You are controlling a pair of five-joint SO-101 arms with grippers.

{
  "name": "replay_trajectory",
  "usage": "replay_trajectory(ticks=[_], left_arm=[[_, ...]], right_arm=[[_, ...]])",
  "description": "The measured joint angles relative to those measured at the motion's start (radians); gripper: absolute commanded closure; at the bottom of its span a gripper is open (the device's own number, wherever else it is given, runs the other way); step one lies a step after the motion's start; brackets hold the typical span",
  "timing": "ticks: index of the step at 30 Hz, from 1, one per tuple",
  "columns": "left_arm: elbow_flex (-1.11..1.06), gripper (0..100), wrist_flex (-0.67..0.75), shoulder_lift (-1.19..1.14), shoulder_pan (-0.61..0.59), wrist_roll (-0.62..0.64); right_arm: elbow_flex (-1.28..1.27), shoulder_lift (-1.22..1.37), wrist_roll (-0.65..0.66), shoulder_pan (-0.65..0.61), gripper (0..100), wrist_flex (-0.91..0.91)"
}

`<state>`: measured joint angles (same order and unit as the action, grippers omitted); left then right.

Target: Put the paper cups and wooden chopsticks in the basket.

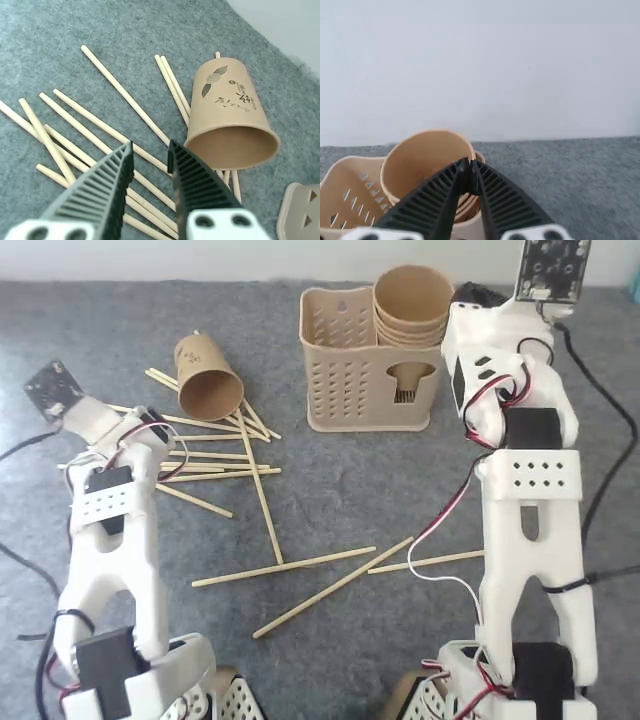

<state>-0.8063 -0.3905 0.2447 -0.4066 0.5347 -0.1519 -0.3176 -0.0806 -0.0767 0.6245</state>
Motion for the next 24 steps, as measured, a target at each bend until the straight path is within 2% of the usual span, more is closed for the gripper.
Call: replay_trajectory(ticks=[6, 12, 17, 24], left_arm=[[0.0, 89, 0.0, 0.0, 0.018, -0.029], [0.0, 89, 0.0, 0.0, 0.04, -0.11], [0.0, 89, 0.0, 0.0, 0.078, -0.158], [0.018, 81, 0.084, 0.0, 0.104, -0.189]], right_arm=[[0.028, -0.16, 0.0, 0.025, 99.0, 0.293], [0.011, -0.336, 0.015, 0.164, 99.0, 0.537], [-0.141, -0.47, 0.097, 0.255, 99.0, 0.58], [-0.442, -0.615, 0.164, 0.273, 99.0, 0.549]])
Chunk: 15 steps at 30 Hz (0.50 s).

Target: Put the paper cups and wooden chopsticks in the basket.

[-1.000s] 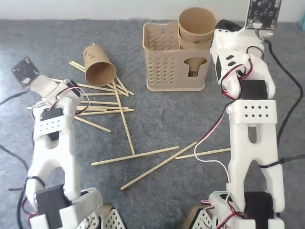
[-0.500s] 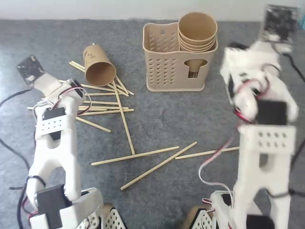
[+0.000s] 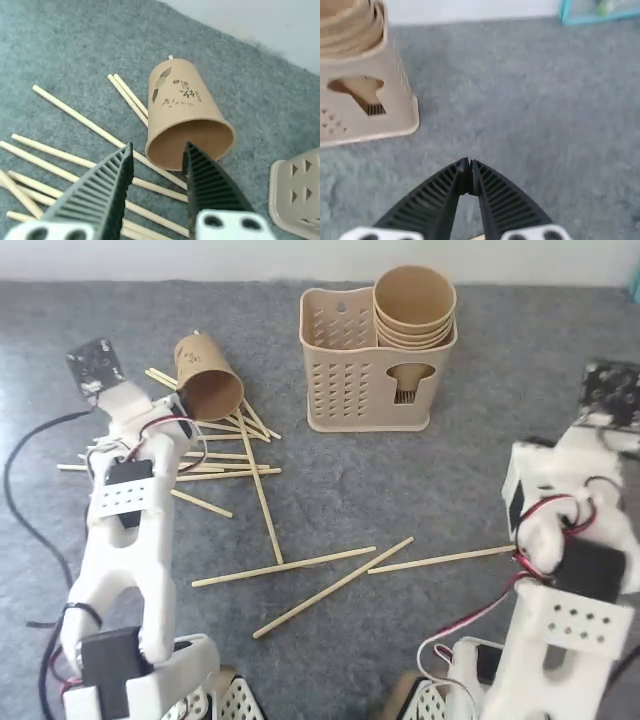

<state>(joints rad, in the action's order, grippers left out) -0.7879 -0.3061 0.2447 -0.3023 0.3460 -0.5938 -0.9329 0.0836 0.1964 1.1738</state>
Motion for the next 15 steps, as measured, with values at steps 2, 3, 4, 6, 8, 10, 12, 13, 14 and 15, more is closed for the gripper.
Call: replay_trajectory(ticks=[2, 3, 4, 6, 8, 10, 12, 13, 14, 15], left_arm=[[0.0, 81, 0.031, 0.0, 0.002, -0.011], [0.0, 81, 0.044, 0.0, 0.002, -0.021], [0.0, 81, 0.055, 0.0, 0.009, -0.035], [0.0, 81, 0.064, -0.002, 0.032, -0.072], [0.0, 82, 0.064, -0.023, 0.06, -0.123], [0.002, 82, 0.064, -0.052, 0.086, -0.187], [0.021, 82, 0.064, -0.087, 0.1, -0.241], [0.04, 82, 0.061, -0.107, 0.103, -0.258], [0.064, 82, 0.048, -0.132, 0.104, -0.269], [0.097, 82, 0.029, -0.161, 0.103, -0.273]], right_arm=[[-0.1, -0.015, 0.0, 0.0, 99.0, -0.055], [-0.152, -0.018, 0.0, 0.0, 99.0, -0.084], [-0.198, -0.018, 0.0, 0.0, 99.0, -0.114], [-0.293, -0.018, 0.003, 0.0, 99.0, -0.176], [-0.381, -0.018, 0.003, 0.0, 99.0, -0.238], [-0.463, -0.018, 0.003, -0.002, 99.0, -0.299], [-0.526, -0.018, 0.003, -0.003, 99.0, -0.354], [-0.548, -0.018, 0.003, -0.008, 99.0, -0.377], [-0.563, -0.018, 0.003, -0.011, 99.0, -0.396], [-0.572, -0.018, 0.003, -0.011, 99.0, -0.407]])
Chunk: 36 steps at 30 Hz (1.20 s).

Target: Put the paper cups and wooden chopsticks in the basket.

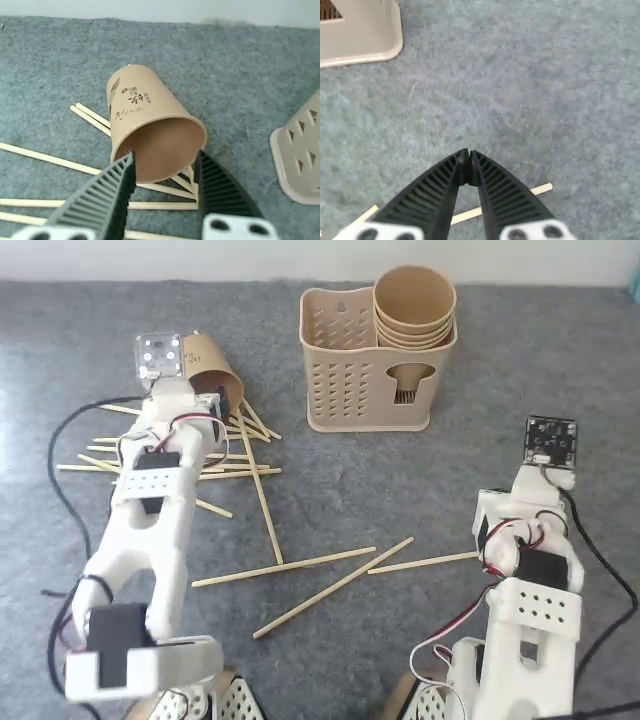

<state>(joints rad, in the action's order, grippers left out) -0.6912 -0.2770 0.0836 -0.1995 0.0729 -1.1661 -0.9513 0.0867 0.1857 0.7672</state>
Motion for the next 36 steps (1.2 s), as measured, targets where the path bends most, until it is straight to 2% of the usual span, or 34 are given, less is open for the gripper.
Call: replay_trajectory(ticks=[6, 10, 21, 23, 28, 30, 34, 36], left_arm=[[0.29, 82, -0.158, -0.226, -0.035, 0.0], [0.445, 82, -0.199, -0.344, -0.051, 0.0], [0.557, 82, -0.199, -0.408, -0.049, -0.008], [0.557, 85, -0.193, -0.408, -0.049, -0.008], [0.559, 88, -0.084, -0.471, -0.051, -0.009], [0.562, 88, -0.046, -0.509, -0.051, -0.057], [0.624, 89, -0.029, -0.575, -0.051, -0.107], [0.663, 93, -0.025, -0.606, -0.058, -0.109]], right_arm=[[-0.04, 0.0, 0.0, -0.034, 99.0, -0.038], [-0.052, 0.0, 0.0, -0.032, 99.0, -0.061], [-0.052, 0.0, 0.0, -0.034, 99.0, -0.063], [-0.052, 0.0, 0.0, -0.034, 99.0, -0.063], [-0.052, 0.0, 0.0, -0.034, 99.0, -0.063], [-0.052, 0.0, 0.0, -0.034, 99.0, -0.063], [-0.061, 0.0, 0.0, -0.034, 98.7, -0.069], [-0.061, 0.0, 0.0, -0.034, 98.7, -0.069]])
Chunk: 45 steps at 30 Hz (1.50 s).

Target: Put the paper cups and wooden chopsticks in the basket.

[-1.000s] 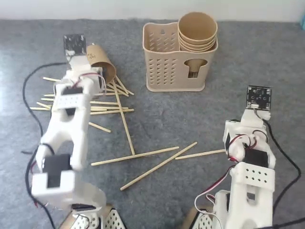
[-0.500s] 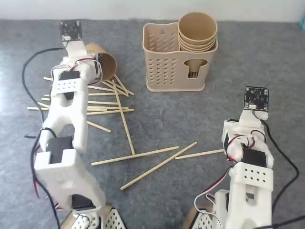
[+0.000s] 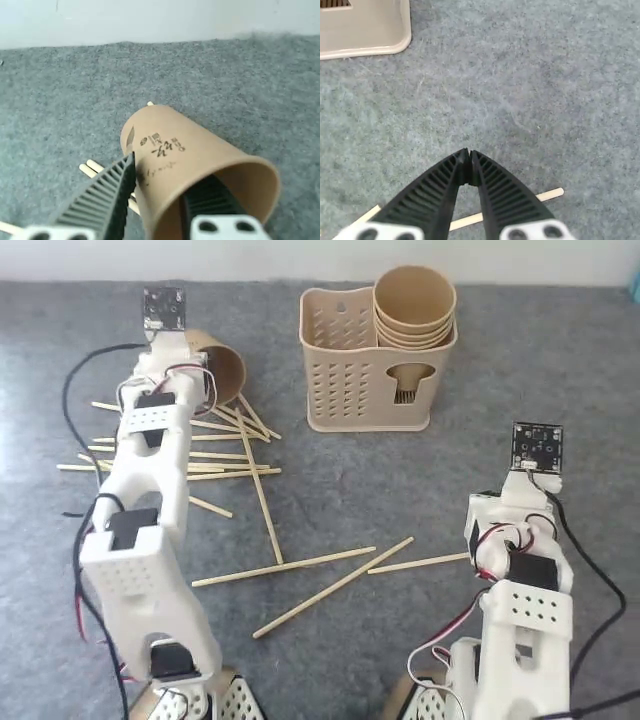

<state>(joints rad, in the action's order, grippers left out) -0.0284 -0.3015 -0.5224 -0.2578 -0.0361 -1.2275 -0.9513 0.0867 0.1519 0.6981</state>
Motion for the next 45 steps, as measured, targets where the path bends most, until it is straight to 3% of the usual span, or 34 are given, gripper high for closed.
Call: replay_trajectory(ticks=[2, 7, 20, 30, 36, 45], left_arm=[[0.025, 100, 0.0, -0.02, -0.012, -0.002], [0.104, 99, -0.094, -0.023, -0.015, 0.046], [0.675, 99, -0.875, -0.023, -0.002, 0.328], [1.128, 99, -1.27, -0.023, 0.072, 0.499], [1.421, 99, -1.41, -0.021, 0.161, 0.571], [1.657, 99, -1.422, -0.02, 0.324, 0.638]], right_arm=[[-0.003, 0.0, 0.0, 0.0, 98.7, -0.008], [-0.038, 0.0, 0.002, -0.008, 98.7, -0.061], [-0.038, 0.0, 0.009, -0.006, 98.9, -0.069], [-0.038, 0.0, 0.012, -0.008, 98.9, -0.069], [-0.038, 0.0, 0.012, -0.006, 98.9, -0.069], [-0.074, 0.0, 0.012, -0.005, 98.7, -0.12]])
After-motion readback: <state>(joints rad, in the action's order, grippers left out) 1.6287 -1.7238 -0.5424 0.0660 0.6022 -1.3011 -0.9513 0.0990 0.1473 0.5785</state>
